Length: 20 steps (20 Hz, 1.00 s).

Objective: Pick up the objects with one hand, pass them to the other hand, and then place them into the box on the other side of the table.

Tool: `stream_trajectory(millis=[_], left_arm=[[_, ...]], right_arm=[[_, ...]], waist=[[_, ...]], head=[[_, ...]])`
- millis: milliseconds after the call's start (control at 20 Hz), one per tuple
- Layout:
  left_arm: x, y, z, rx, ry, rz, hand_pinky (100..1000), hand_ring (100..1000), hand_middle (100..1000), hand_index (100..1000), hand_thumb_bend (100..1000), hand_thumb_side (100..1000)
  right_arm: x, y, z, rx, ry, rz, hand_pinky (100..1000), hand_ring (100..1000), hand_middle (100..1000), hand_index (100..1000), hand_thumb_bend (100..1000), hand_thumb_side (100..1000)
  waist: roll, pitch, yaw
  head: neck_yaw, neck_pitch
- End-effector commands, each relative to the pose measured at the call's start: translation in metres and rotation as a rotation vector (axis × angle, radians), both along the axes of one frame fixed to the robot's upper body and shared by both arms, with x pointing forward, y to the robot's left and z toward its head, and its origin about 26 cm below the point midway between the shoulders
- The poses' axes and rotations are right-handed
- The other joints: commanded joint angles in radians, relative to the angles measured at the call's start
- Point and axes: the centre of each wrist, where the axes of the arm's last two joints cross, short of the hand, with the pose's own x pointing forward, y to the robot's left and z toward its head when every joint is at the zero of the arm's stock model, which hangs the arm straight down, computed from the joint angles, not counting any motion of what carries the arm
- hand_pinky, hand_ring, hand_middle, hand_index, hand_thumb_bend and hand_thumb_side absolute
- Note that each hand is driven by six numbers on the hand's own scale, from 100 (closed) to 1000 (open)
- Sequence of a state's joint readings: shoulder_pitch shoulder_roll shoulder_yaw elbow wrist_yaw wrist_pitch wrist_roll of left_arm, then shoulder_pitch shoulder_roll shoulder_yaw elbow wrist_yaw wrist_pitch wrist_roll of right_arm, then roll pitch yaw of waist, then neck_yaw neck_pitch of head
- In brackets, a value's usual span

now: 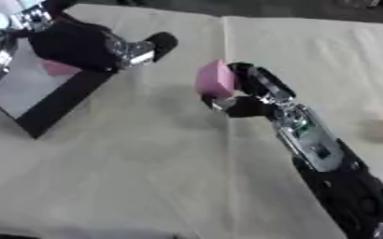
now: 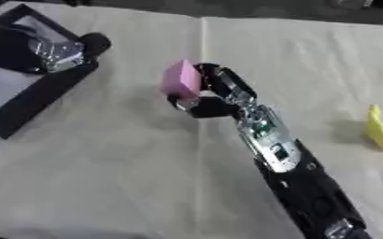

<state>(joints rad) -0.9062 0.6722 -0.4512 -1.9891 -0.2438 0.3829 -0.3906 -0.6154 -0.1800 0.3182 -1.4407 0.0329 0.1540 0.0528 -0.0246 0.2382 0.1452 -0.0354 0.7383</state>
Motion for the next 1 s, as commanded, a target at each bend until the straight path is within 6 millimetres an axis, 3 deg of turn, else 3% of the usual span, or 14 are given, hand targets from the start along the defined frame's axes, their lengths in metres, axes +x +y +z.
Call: stream_trajectory(millis=[50,150,700,1000], left_arm=[[-0.005,-0.006,0.007,0.02,-0.027,-0.01,744,728,718,768,387,502],[-0.005,-0.009,0.007,0.033,-0.024,-0.007,747,731,721,769,388,503],[0.01,-0.026,-0.002,0.12,0.011,0.013,768,752,746,788,393,517],[0.023,-0.03,-0.012,0.217,0.056,0.023,819,795,788,840,438,504]], right_arm=[[0.001,0.004,0.004,0.002,-0.031,0.005,828,696,585,673,372,100],[0.001,0.006,0.003,0.005,-0.043,0.005,829,696,585,673,472,100],[0.002,0.023,0.009,0.06,-0.11,-0.009,824,690,580,668,479,100],[0.002,0.027,0.009,0.08,-0.128,-0.011,827,690,580,668,479,100]], waist=[[0.007,-0.016,0.004],[0.008,-0.015,0.007],[0.012,-0.016,0.011],[0.018,-0.016,0.01]], head=[[-0.005,0.003],[-0.006,0.003],[-0.01,-0.005],[-0.01,-0.01]])
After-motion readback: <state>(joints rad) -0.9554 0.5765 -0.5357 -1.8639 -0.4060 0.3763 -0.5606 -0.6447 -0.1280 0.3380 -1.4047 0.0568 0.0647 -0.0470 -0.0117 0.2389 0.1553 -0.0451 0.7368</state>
